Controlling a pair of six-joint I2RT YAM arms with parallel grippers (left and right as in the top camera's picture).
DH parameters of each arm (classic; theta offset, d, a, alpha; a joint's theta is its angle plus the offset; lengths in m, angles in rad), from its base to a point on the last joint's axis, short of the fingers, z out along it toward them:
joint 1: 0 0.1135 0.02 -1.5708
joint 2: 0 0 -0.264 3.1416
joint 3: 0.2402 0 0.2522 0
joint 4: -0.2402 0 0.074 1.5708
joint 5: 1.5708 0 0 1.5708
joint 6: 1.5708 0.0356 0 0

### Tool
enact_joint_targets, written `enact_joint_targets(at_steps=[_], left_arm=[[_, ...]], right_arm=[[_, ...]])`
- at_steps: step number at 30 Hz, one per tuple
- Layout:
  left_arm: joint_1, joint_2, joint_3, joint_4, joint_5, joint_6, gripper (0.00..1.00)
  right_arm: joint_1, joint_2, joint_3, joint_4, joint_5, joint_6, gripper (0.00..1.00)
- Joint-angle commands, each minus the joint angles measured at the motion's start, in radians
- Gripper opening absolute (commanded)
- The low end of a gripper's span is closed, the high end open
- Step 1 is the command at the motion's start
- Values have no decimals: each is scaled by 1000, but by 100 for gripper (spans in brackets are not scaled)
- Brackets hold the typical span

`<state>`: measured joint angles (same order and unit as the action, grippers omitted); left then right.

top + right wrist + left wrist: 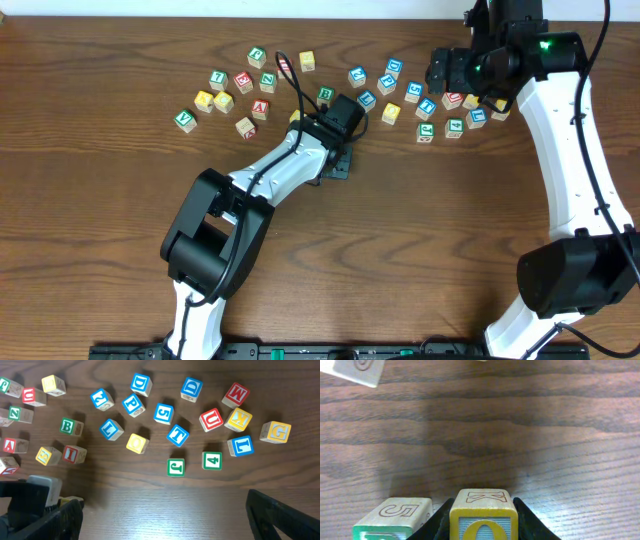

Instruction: Spell out ROBOT

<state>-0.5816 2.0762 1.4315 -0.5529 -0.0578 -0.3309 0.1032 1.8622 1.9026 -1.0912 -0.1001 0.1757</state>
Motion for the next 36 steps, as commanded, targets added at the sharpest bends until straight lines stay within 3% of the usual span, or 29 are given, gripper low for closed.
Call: enact_joint_targets(at_steps=[1,11,36], left_arm=[[3,23,-14,-6,-34,-50,31],[15,23,-16,-18,-34,-128,31],[27,34,-21,2,-34,-138,32]], right_arm=[[11,2,18,-2,5,10,99],[19,2,18,-2,5,11,99],[16,2,18,-1,5,10,99]])
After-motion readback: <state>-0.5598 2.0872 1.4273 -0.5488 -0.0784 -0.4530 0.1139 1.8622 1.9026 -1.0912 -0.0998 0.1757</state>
